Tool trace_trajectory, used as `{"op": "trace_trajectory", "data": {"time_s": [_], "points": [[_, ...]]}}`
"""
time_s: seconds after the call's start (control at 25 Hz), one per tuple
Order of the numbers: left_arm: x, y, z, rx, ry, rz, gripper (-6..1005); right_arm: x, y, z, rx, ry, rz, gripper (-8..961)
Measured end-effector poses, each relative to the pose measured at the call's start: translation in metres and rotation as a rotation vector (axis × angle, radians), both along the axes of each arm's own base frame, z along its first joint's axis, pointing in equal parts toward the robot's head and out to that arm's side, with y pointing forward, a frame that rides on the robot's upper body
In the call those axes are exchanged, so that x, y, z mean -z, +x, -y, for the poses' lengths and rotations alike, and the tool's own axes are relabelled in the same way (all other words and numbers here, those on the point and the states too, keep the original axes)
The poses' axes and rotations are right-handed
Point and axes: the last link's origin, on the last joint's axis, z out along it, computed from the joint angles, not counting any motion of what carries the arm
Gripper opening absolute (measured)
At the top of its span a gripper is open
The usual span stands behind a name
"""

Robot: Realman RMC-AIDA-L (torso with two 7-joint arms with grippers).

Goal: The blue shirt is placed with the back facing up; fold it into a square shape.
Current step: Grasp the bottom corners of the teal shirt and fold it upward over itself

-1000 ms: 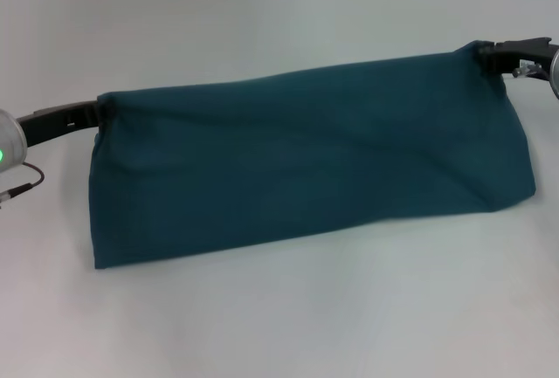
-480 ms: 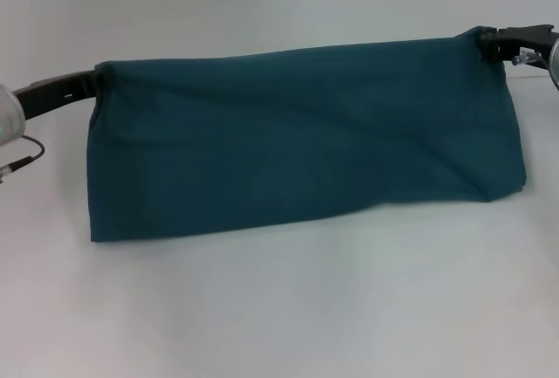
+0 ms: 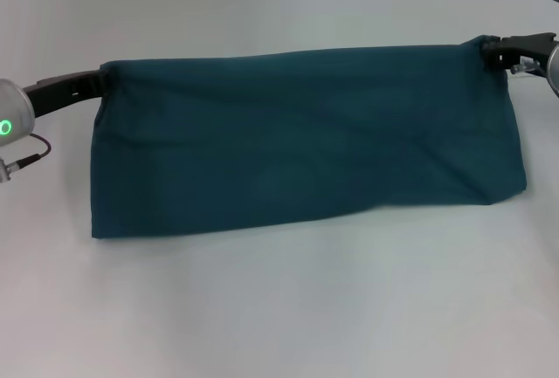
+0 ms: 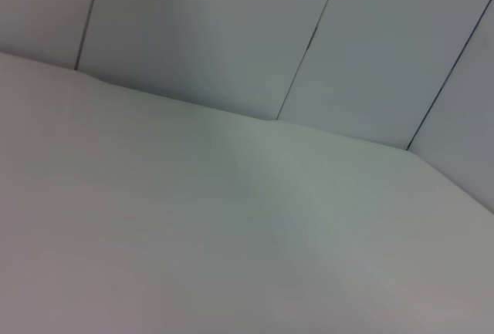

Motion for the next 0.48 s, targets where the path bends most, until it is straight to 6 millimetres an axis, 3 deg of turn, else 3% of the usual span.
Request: {"op": "trace_trajectory", "data": {"time_s": [0.48], "points": [[0.0092,0.0068,-0.0071,-0.021,0.011,-0.015,63,0.0095,-0.0079,-0.0019,-0.019,-0.009,0.027,67]]}}
